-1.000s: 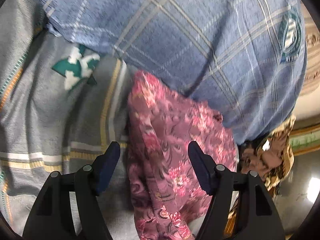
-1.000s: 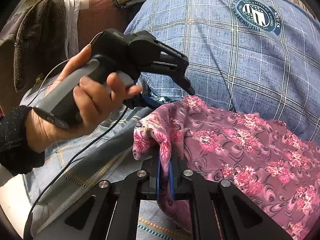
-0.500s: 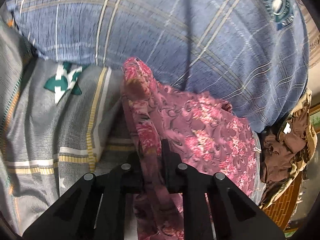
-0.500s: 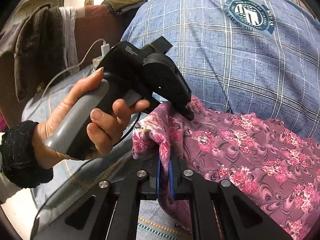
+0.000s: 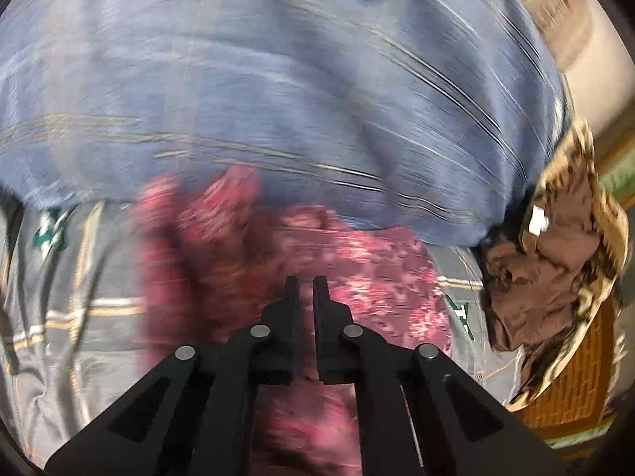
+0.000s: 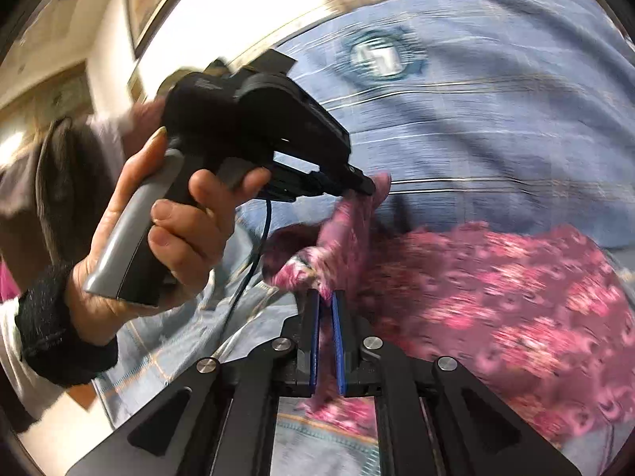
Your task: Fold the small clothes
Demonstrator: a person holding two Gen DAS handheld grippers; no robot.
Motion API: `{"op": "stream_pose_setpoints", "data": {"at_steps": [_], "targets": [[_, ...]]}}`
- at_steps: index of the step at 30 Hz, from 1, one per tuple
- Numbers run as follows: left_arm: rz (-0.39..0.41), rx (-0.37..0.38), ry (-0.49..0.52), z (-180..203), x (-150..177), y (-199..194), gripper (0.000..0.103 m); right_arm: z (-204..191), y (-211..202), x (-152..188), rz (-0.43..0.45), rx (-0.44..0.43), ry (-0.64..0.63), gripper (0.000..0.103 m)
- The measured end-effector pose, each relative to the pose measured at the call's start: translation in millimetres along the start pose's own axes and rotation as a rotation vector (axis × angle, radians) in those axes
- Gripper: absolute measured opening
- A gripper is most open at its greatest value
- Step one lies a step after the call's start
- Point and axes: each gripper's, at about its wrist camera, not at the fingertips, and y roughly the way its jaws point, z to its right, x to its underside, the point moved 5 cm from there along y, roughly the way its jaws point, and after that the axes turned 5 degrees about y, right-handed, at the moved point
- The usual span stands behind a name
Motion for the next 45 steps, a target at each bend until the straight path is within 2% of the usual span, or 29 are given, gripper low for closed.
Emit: {"op": "stream_pose_setpoints", "data": {"at_steps": [3, 6, 7, 8, 10, 12, 13, 14, 15, 16, 17, 20, 23, 26, 28, 32, 33, 34, 35, 37, 38, 41, 43, 45], "targets": [[-0.03, -0.016, 0.041, 34.3, -3.5, 19.8, 0.004, 27.2, -19.0, -6.2, 0.027, 0.022, 0.046, 0.004], [-0.046, -0.055, 0.076, 46.3, -7.2, 27.3, 0.004, 51.2, -26.0, -2.2, -0.011, 0.048, 0.067, 0.004], [-0.051, -0.065, 0.074, 43.1, -8.6, 26.2, 0.004, 57.6, -27.6, 1.7, -0.023, 0.063, 0.065, 0.01], [-0.057, -0.076, 0.071, 37.6, -9.7, 24.8, 0.004, 62.0, -26.7, 5.9, -0.044, 0.074, 0.054, 0.01], [-0.072, -0.144, 0.067, 12.5, -11.9, 19.2, 0.006, 63.0, -23.1, 13.5, -0.076, 0.077, 0.042, 0.011], [-0.099, -0.212, 0.057, -17.6, -8.2, 15.0, 0.018, 56.8, -14.1, 21.4, -0.115, 0.052, 0.029, 0.014], [-0.107, -0.226, 0.045, -32.9, -6.0, 11.1, 0.022, 49.3, -7.5, 24.9, -0.134, 0.036, 0.017, 0.025], [-0.119, -0.237, 0.022, -54.5, -1.7, 6.4, 0.031, 41.6, -2.4, 29.8, -0.151, 0.021, 0.004, 0.032], [-0.131, -0.236, 0.001, -71.1, 3.4, 2.6, 0.041, 29.8, 5.7, 33.5, -0.168, -0.002, -0.015, 0.049], [-0.141, -0.228, -0.019, -86.4, 8.7, -0.1, 0.045, 17.6, 13.0, 37.0, -0.182, -0.025, -0.035, 0.061], [-0.147, -0.216, -0.037, -98.4, 14.1, -1.6, 0.049, 3.3, 22.2, 40.0, -0.192, -0.059, -0.053, 0.061], [-0.184, -0.133, -0.104, -136.9, 32.3, -6.1, 0.049, -21.7, 52.0, 45.9, -0.239, -0.1, -0.069, 0.062], [-0.218, -0.058, -0.072, -142.7, 45.0, -3.5, 0.05, -31.4, 82.2, 50.6, -0.286, -0.09, -0.037, 0.062], [-0.214, -0.101, -0.012, -140.4, 49.4, -7.2, 0.05, -42.5, 104.1, 52.4, -0.301, -0.022, -0.072, 0.062], [-0.206, -0.089, -0.009, -145.9, 53.2, -13.7, 0.05, -48.3, 117.5, 47.8, -0.305, 0.031, -0.105, 0.062], [-0.181, -0.064, -0.05, -172.7, 56.1, -34.4, 0.051, -46.6, 146.3, 30.0, -0.334, 0.066, 0.025, 0.064], [-0.171, -0.068, -0.064, -182.8, 57.5, -41.6, 0.051, -47.6, 151.9, 27.6, -0.331, 0.049, 0.046, 0.06], [-0.164, -0.072, -0.073, -189.2, 57.4, -45.4, 0.051, -54.8, 154.7, 24.4, -0.323, 0.011, 0.044, 0.047], [-0.152, -0.079, -0.089, -199.8, 57.9, -52.6, 0.051, -69.1, 159.3, 21.5, -0.322, -0.014, -0.005, 0.04], [-0.135, -0.09, -0.122, -218.5, 56.4, -63.2, 0.052, -94.8, 167.3, 25.1, -0.354, -0.058, -0.097, 0.04], [-0.128, -0.094, -0.14, -226.5, 56.5, -66.5, 0.053, -114.3, 174.0, 33.9, -0.414, -0.124, -0.145, 0.04], [-0.11, -0.087, -0.198, -247.9, 58.7, -71.0, 0.053, -143.3, 176.2, 57.7, -0.496, -0.207, -0.215, 0.04], [-0.119, -0.079, -0.208, -251.9, 62.9, -66.3, 0.053, -150.4, 164.4, 70.0, -0.466, -0.185, -0.27, 0.037], [-0.137, -0.048, -0.178, -240.7, 65.7, -57.8, 0.053, -136.8, 144.3, 67.1, -0.38, -0.141, -0.222, 0.038]]}}
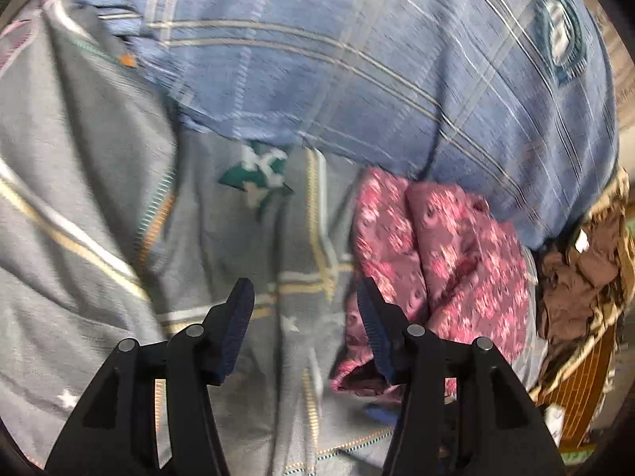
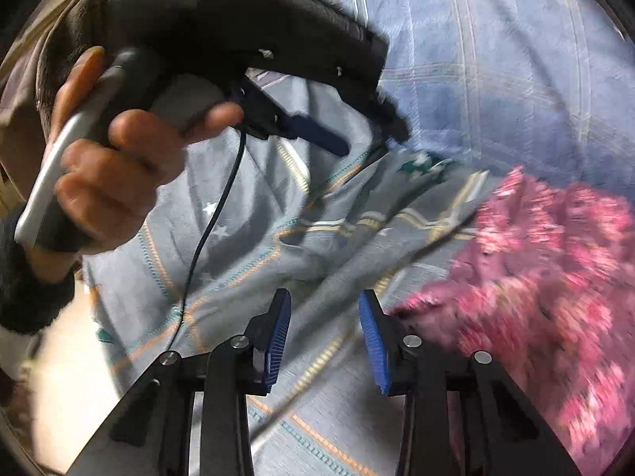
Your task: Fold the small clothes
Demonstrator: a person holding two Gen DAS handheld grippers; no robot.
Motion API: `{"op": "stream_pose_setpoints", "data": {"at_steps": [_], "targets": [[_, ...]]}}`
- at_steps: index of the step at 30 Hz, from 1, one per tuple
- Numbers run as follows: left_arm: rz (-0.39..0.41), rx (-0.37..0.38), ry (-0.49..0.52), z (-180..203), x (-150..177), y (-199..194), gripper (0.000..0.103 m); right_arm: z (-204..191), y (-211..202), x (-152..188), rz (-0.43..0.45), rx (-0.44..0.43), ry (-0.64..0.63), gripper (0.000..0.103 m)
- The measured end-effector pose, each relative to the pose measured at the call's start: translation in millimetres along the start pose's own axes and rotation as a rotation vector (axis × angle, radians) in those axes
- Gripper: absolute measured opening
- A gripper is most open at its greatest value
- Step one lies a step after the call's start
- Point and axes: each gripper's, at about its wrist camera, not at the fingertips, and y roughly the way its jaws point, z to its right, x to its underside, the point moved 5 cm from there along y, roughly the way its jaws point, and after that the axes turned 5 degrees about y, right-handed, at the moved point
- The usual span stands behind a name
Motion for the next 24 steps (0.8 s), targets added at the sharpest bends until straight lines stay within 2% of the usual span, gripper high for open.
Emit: {"op": "stream_pose_setpoints", "data": {"at_steps": [2, 4, 7, 10, 11, 16, 17, 19, 20, 21, 22, 23, 24], "targets": [[-0.018, 0.033, 0.066, 23.7, 2.3, 9.7, 0.053, 31.7, -23.2, 7.1, 0.073, 0.056, 0.124, 0.044], [-0.043, 0.038, 0.146, 52.9, 3.1, 21.4, 0.055, 63.9, -46.3, 18.4, 0.117, 0.09, 0.223, 0.044], [-0.08, 0.022, 0.272, 108.2, 2.2, 44.8, 0.056, 94.4, -60.6, 30.1, 0.107, 0.147, 0.273, 0.046], [-0.13, 0.032, 0.347, 152.1, 0.9, 66.1, 0.058, 110.5, -72.4, 44.7, 0.127, 0.141, 0.344, 0.046], [-0.141, 0.011, 0.378, 164.3, 0.5, 73.6, 0.063, 114.6, -77.7, 51.0, 0.137, 0.138, 0.359, 0.048], [-0.205, -0.182, 0.532, 196.3, 4.2, 109.7, 0.063, 126.7, -73.2, 66.9, 0.099, 0.124, 0.416, 0.049], [-0.213, -0.192, 0.542, 198.3, 5.5, 113.2, 0.063, 127.3, -73.7, 68.3, 0.1, 0.117, 0.418, 0.049], [-0.225, -0.168, 0.57, 204.7, 11.9, 117.4, 0.062, 128.8, -72.2, 65.4, 0.104, 0.115, 0.414, 0.049], [-0.223, -0.152, 0.587, 208.0, 16.1, 117.0, 0.051, 129.4, -72.8, 65.1, 0.106, 0.114, 0.414, 0.049], [-0.224, -0.154, 0.597, 208.7, 19.4, 116.4, 0.02, 129.9, -73.1, 64.8, 0.108, 0.112, 0.416, 0.049], [-0.237, -0.161, 0.595, 207.2, 22.4, 117.1, 0.004, 131.4, -73.1, 64.4, 0.109, 0.113, 0.418, 0.05], [-0.249, -0.167, 0.583, 204.0, 25.0, 117.4, 0.003, 133.2, -72.5, 63.5, 0.111, 0.114, 0.419, 0.05], [-0.224, -0.185, 0.579, 200.1, 25.0, 114.1, 0.003, 133.2, -72.1, 62.9, 0.112, 0.115, 0.42, 0.05]]}}
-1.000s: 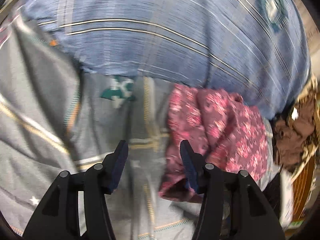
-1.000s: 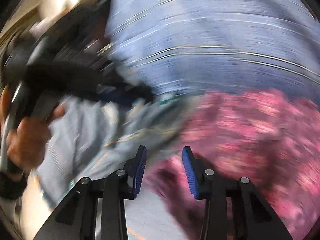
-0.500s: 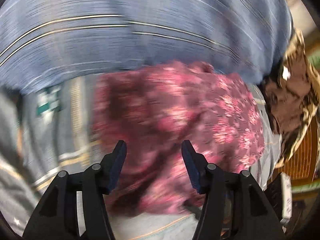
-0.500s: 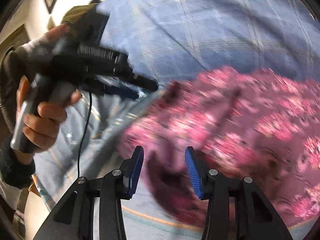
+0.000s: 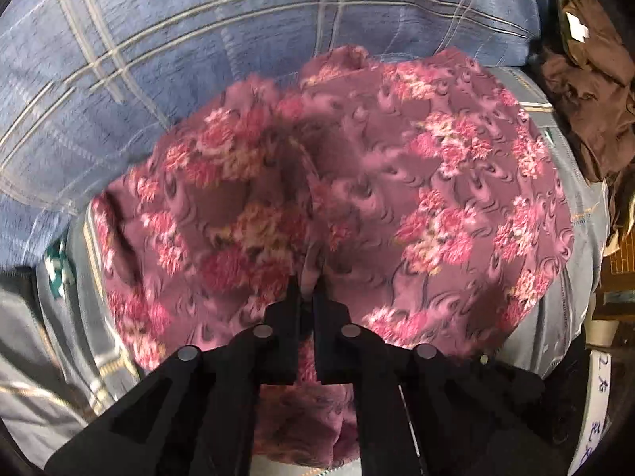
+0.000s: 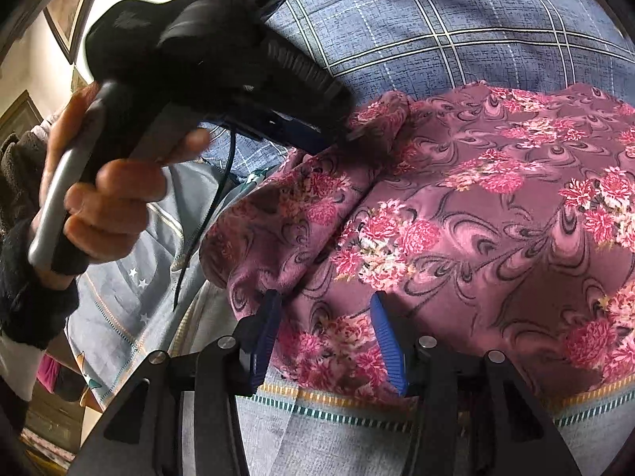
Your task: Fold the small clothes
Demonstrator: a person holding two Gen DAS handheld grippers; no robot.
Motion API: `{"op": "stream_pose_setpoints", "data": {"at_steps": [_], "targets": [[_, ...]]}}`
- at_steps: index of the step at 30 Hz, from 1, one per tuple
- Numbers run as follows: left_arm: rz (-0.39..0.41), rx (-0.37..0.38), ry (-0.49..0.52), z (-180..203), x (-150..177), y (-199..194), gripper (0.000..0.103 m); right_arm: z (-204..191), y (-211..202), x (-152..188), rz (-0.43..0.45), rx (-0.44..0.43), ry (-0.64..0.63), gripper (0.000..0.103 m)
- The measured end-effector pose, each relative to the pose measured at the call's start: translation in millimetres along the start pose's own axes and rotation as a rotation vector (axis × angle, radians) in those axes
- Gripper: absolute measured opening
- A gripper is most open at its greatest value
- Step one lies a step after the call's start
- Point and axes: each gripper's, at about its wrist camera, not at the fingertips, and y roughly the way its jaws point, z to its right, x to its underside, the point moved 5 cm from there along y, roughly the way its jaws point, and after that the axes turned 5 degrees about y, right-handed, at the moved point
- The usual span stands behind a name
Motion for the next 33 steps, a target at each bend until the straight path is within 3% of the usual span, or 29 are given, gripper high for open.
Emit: {"op": "stream_pose_setpoints", "data": {"at_steps": [2, 8, 14, 16, 18, 21, 24, 26, 29, 31, 33], "targets": [[0.048, -0.035, -0.01, -8.8, 8.2, -8.8, 0.003, -1.9, 0.2, -1.4, 0.004, 0.001, -0.002, 0.05], [0.141, 0.001, -0.153, -57.5, 42.0, -39.5, 0.003, -32.0, 17.5, -2.4, -0.02, -0.034, -0.076, 0.051], [0.128, 0.033, -0.325, -111.7, 84.0, -38.8, 0.003, -65.2, 39.3, -0.5, -0.039, -0.047, -0.164, 0.051], [0.108, 0.09, -0.401, -129.7, 102.0, -28.3, 0.003, -76.0, 37.2, 5.1, -0.046, -0.048, -0.205, 0.054], [0.117, 0.152, -0.448, -135.0, 112.9, -23.1, 0.004, -92.0, 39.5, 14.1, -0.07, -0.036, -0.311, 0.063], [0.148, 0.179, -0.481, -135.7, 119.5, -27.1, 0.005, -117.4, 45.8, 33.6, -0.08, 0.032, -0.539, 0.064], [0.172, 0.188, -0.498, -137.9, 123.3, -34.7, 0.005, -136.9, 61.0, 50.0, -0.059, 0.167, -0.765, 0.065], [0.179, 0.197, -0.511, -139.6, 124.8, -36.8, 0.005, -142.5, 74.3, 54.7, -0.063, 0.229, -0.849, 0.065], [0.193, 0.212, -0.533, -147.1, 127.2, -42.9, 0.011, -146.9, 89.0, 54.2, -0.045, 0.275, -0.915, 0.057], [0.209, 0.235, -0.559, -151.2, 129.4, -46.2, 0.025, -146.6, 87.2, 49.3, -0.034, 0.266, -0.898, 0.009], [0.232, 0.272, -0.585, -155.3, 130.7, -49.6, 0.051, -143.9, 80.7, 38.6, -0.003, 0.253, -0.851, 0.007]]}}
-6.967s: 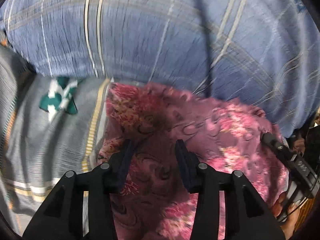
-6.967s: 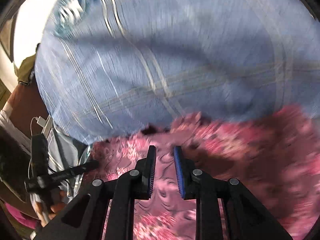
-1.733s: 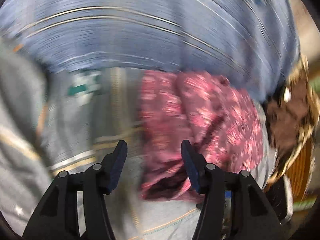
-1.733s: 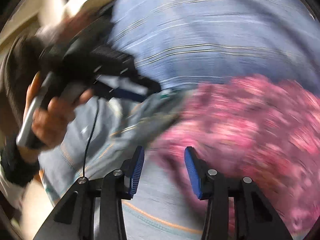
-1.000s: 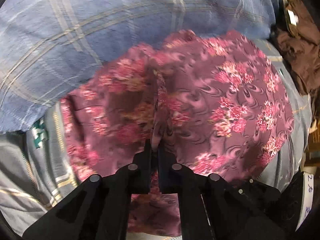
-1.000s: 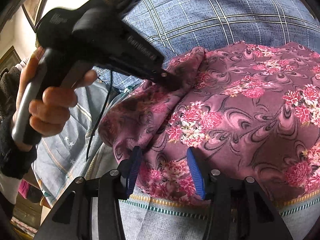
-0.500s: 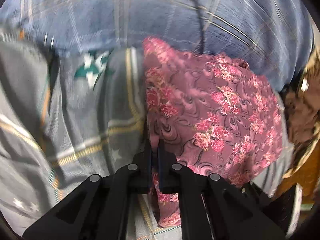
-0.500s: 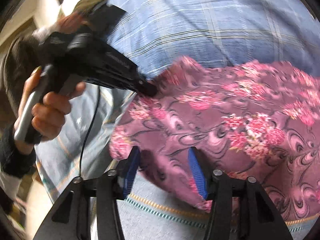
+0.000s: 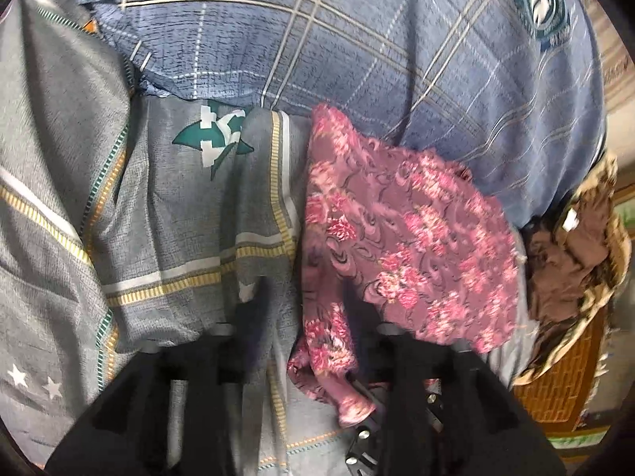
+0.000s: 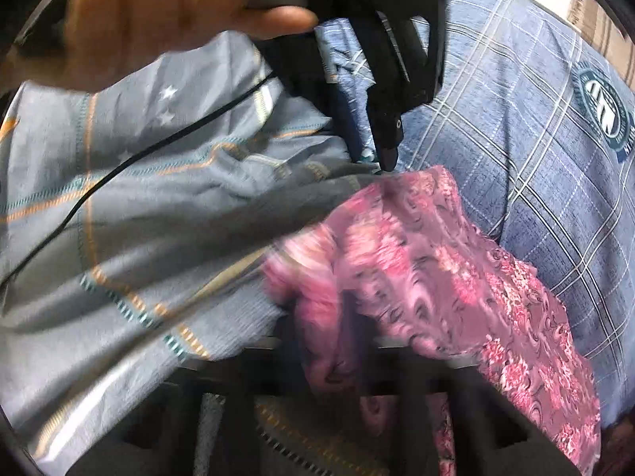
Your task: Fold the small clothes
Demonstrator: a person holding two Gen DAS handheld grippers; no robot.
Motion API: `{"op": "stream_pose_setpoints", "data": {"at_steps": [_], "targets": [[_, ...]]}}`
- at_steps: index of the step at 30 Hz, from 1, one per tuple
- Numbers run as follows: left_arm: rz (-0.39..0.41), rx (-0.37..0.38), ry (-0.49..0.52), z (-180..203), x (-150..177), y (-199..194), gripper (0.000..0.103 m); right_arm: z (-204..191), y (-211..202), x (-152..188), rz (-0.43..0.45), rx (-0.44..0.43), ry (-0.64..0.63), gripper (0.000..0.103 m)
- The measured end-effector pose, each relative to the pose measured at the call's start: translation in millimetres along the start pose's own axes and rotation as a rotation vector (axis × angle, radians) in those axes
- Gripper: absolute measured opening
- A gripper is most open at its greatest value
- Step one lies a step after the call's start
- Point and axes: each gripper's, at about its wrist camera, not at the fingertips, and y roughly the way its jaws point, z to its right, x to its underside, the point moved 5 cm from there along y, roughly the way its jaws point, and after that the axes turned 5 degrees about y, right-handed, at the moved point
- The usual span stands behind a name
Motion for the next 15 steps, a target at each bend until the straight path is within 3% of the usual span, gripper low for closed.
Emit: {"op": "stream_pose_setpoints", "data": {"at_steps": [5, 9, 15], "targets": [[0.004, 0.11, -0.063, -4.8, -4.6, 1.8, 0.059, 37.4, -27.5, -8.2, 0.1, -0.014, 0.155, 0.006], [-0.034, 0.202, -0.107, 4.6, -3.8, 26.6, 0.063, 51.1, -38.6, -11.9, 0.127, -0.034, 0.206, 0.006], [-0.083, 0.235, -0.135, 19.4, -7.3, 65.5, 0.062, 52.0, -40.2, -10.9, 0.129, -0.063, 0.222, 0.006]]}}
